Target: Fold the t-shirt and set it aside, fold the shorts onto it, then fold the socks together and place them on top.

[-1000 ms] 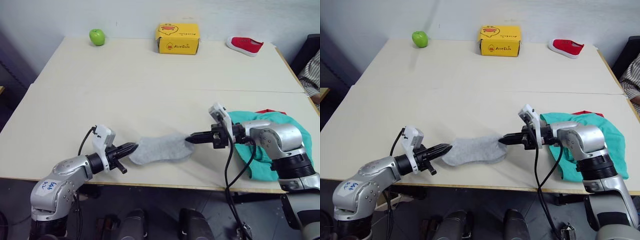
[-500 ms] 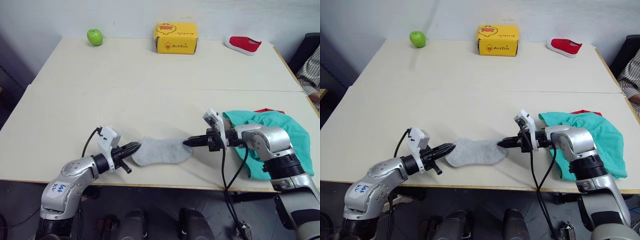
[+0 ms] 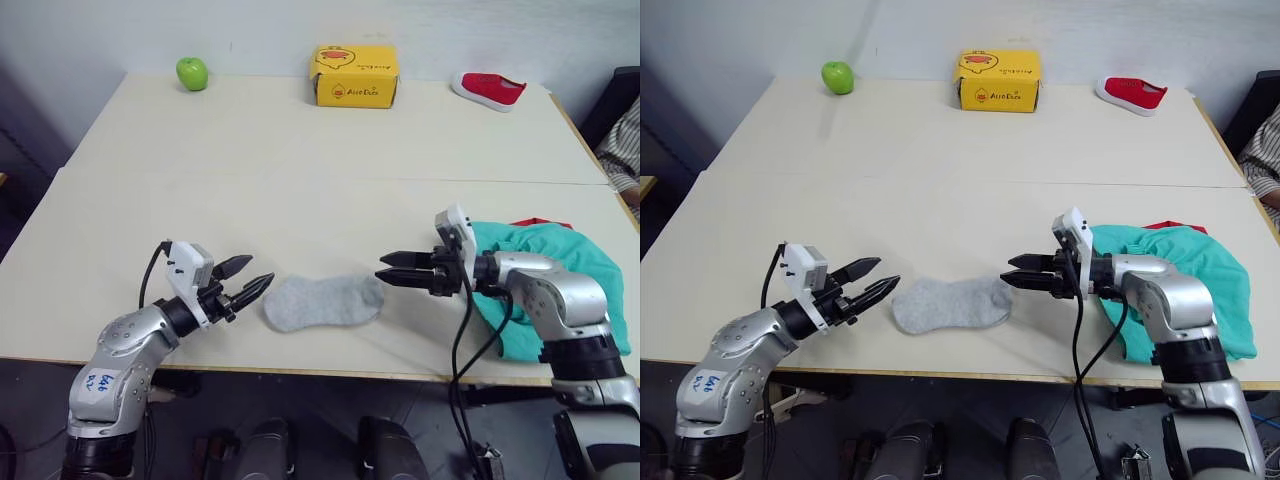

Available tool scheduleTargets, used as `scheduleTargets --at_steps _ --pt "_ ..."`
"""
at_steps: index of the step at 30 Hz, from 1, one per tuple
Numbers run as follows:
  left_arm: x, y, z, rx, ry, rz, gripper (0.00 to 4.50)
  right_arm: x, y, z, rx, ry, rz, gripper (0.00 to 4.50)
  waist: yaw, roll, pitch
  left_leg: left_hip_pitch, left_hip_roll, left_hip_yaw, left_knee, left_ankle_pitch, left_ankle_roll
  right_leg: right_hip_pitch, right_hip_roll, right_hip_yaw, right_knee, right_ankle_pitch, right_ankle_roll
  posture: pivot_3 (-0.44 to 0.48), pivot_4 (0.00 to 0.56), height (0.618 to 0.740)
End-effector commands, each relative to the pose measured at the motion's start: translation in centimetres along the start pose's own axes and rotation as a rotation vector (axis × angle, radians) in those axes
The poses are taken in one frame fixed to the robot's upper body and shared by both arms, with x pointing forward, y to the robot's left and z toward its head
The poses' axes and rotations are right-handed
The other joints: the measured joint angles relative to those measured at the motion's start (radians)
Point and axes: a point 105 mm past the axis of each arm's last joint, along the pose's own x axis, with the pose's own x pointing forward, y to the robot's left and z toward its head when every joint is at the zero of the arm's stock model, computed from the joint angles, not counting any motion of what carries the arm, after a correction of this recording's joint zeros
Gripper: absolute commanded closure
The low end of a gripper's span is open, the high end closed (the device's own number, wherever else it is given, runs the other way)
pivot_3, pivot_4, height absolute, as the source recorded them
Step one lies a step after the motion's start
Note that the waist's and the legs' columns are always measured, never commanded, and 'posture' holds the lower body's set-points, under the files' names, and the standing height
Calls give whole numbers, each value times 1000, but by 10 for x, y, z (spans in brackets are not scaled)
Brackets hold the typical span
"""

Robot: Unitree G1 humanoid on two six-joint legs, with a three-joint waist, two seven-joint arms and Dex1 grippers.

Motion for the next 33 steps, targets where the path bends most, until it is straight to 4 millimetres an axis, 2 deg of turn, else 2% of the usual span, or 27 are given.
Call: scheduleTargets --at_steps 1,4,6,9,12,14,18,21,22,24,26,29,31,33 --pt "16 -20 0 63 9 -155 2809 24 25 8 -69 -108 46 3452 -1 0 0 0 0 0 0 0 0 0 0 0 0 0 0 0 150 740" --pt "35 -27 -6 77 15 -200 3793 51 37 -10 -132 -116 3 4483 -1 0 0 1 0 1 0 0 -1 0 0 0 2 0 0 0 150 740" --pt "45 -28 -15 78 50 -197 4412 61 41 -27 -164 -95 -36 4500 -1 0 0 1 0 1 0 0 -1 -1 0 0 2 0 0 0 150 740" --pt "56 -21 -46 123 171 -145 4461 65 27 -52 -303 -43 -194 4500 -1 0 0 1 -1 2 0 0 0 -1 0 1 2 0 0 0 150 740" --pt "59 -18 -69 159 289 -118 4461 53 16 -67 -385 -8 -292 4500 3 0 0 1 -2 2 0 0 0 -1 0 1 2 0 0 0 150 740" --pt "59 -17 -74 154 310 -104 4461 42 8 -69 -389 -11 -354 4500 1 0 -1 2 -2 2 0 0 0 0 0 2 3 0 0 0 150 740" --pt "58 -20 -76 154 303 -131 4461 3 -6 -70 -333 -19 -500 4500 4 -1 -2 4 0 1 0 1 0 2 0 2 1 0 1 0 150 740" --pt "58 -22 -75 168 289 -157 4461 -6 6 -60 -207 -126 -478 4500 3 0 -3 5 0 1 0 1 0 2 -1 3 0 0 0 0 150 740" --pt "59 -22 -73 170 275 -167 4461 -9 10 -58 -107 -163 -474 4500 3 0 -3 5 1 1 0 0 0 2 0 3 0 0 0 0 150 740" --pt "62 -22 -69 176 249 -190 4500 -13 19 -51 80 -225 -469 4128 3 1 -4 5 1 1 -1 0 0 2 0 3 0 0 0 0 150 740" --pt "65 -21 -67 184 237 -203 4500 -17 21 -57 257 -221 -518 3639 4 2 -4 5 2 1 -1 0 0 2 -1 3 0 0 -1 0 150 740" --pt "67 -20 -66 189 232 -212 4500 -19 22 -64 416 -205 -558 2629 9 2 -4 5 2 1 -1 -2 2 1 -3 3 -2 1 -3 0 150 740" --pt "69 -21 -64 201 217 -221 4500 -15 28 -78 587 -185 -556 1862 14 2 -5 5 3 1 -1 -5 3 1 -5 4 -3 2 -4 0 150 740" --pt "71 -19 -59 216 198 -217 4500 -11 32 -84 686 -171 -549 1159 16 3 -6 5 4 1 -2 -5 4 1 -5 4 -4 2 -5 0 150 740"
